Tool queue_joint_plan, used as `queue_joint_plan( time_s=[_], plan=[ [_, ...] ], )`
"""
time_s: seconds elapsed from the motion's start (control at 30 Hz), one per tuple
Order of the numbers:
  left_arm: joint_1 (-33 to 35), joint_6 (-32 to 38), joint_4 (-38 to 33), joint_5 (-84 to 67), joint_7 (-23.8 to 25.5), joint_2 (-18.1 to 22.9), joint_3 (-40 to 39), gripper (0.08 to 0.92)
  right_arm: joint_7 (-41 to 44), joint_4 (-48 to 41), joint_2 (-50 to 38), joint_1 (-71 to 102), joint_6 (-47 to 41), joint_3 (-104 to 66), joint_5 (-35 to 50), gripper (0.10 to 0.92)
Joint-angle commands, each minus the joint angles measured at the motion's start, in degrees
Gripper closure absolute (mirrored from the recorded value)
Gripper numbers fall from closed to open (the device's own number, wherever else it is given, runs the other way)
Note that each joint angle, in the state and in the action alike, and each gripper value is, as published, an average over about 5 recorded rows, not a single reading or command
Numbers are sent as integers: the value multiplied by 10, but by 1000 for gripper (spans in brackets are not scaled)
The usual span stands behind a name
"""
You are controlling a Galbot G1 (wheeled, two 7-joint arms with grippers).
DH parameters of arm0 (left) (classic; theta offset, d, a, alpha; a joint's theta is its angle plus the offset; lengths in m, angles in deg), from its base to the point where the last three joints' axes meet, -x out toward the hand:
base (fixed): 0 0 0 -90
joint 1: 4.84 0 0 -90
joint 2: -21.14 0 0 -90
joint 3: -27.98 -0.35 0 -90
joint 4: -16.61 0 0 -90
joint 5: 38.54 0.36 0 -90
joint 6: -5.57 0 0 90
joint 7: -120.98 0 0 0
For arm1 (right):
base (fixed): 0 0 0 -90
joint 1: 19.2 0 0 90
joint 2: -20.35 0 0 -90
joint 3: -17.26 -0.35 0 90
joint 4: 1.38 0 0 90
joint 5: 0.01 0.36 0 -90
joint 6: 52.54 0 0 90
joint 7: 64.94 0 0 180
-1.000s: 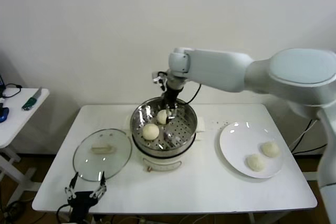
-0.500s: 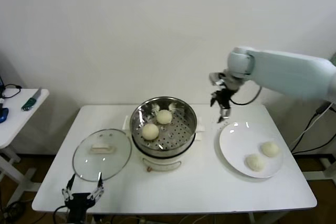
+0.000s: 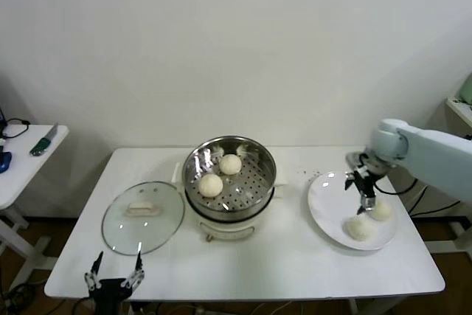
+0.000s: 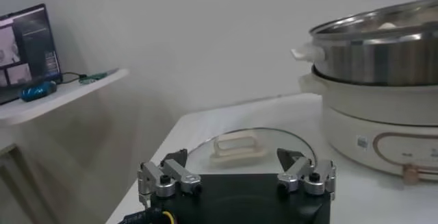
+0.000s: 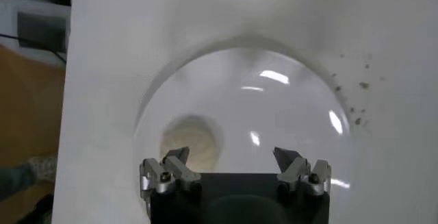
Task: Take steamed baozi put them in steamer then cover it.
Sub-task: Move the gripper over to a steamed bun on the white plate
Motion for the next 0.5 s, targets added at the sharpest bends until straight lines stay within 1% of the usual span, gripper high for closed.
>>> queue_joint_plan(
  time_s=[0.03, 0.5],
  plan=[
    [3, -3, 1, 10, 0, 4, 1, 177, 0, -13, -39, 140, 10, -101, -85, 203],
    [2, -3, 10, 18, -2, 5, 3, 177, 1, -36, -4, 151, 12, -105, -83, 203]
  ],
)
